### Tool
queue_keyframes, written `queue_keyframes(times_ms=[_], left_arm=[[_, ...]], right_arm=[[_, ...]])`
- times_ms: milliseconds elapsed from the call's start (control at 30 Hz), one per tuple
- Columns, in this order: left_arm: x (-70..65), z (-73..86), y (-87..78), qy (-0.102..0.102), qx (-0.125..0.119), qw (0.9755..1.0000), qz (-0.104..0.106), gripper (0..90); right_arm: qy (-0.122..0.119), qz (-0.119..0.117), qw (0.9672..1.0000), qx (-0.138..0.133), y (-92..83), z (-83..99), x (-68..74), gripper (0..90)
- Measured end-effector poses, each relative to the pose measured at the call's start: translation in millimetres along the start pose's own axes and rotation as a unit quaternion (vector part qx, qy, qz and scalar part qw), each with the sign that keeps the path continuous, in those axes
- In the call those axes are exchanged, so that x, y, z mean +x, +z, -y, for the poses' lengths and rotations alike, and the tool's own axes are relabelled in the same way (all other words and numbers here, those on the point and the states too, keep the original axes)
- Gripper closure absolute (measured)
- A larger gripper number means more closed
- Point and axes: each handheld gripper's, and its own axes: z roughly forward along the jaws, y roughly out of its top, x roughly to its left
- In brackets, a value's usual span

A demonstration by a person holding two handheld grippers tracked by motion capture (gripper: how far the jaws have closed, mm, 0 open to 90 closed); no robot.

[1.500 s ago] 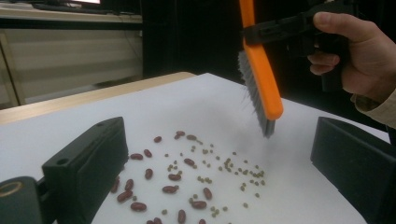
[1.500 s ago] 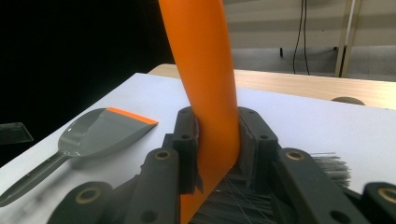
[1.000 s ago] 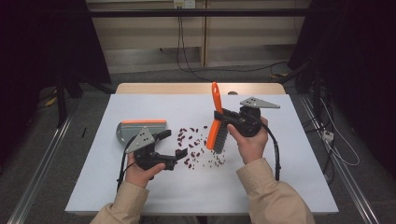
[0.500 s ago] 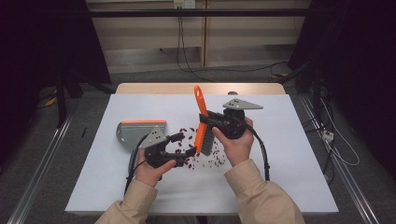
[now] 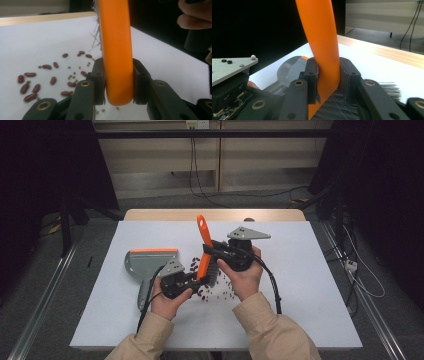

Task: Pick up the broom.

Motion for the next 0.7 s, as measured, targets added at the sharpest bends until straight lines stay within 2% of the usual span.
queue_keyframes(times_ms=[133, 200, 233, 300, 367, 400, 533, 567, 633, 700], left_arm=[[-0.2, 0.4, -3.8, 0.000, -0.012, 0.9997, -0.023, 70.7], [-0.6, 0.2, -3.7, 0.000, -0.017, 0.9996, -0.024, 70.7], [-0.1, -0.1, -4.9, -0.003, -0.018, 0.9993, -0.034, 70.7], [1.4, 0.2, -5.7, -0.005, -0.018, 0.9991, -0.039, 70.7], [5.4, 1.9, -7.9, -0.011, -0.026, 0.9982, -0.053, 70.7], [5.4, 1.9, -7.9, -0.011, -0.026, 0.9982, -0.053, 70.7], [7.8, 1.5, -9.6, -0.015, -0.031, 0.9975, -0.062, 70.7], [7.9, 1.6, -9.5, -0.014, -0.033, 0.9972, -0.065, 70.6], [7.8, 1.9, -9.0, -0.013, -0.033, 0.9970, -0.069, 70.7], [6.7, 2.2, -8.1, -0.011, -0.033, 0.9966, -0.074, 70.6]], right_arm=[[-0.001, 0.000, 1.0000, -0.007, 0.5, -1.1, 2.1, 70.4], [-0.001, 0.002, 0.9999, -0.011, 0.6, -1.4, 2.7, 70.1], [-0.007, 0.008, 0.9999, -0.013, 0.9, -2.0, 3.6, 64.3], [-0.009, 0.023, 0.9995, -0.019, 1.1, -2.0, 3.6, 49.9], [-0.001, 0.026, 0.9996, -0.014, 1.5, -1.5, 1.9, 41.1], [0.001, 0.029, 0.9995, -0.011, 1.8, -1.0, 1.4, 37.4], [0.008, 0.033, 0.9994, -0.008, 2.3, 1.8, 1.0, 30.5], [0.017, 0.037, 0.9992, -0.003, 4.0, 3.9, 1.5, 25.4], [0.023, 0.035, 0.9991, 0.002, 5.5, 5.0, 1.8, 23.6], [0.034, 0.048, 0.9983, 0.006, 10.2, 8.9, 4.9, 19.6]])
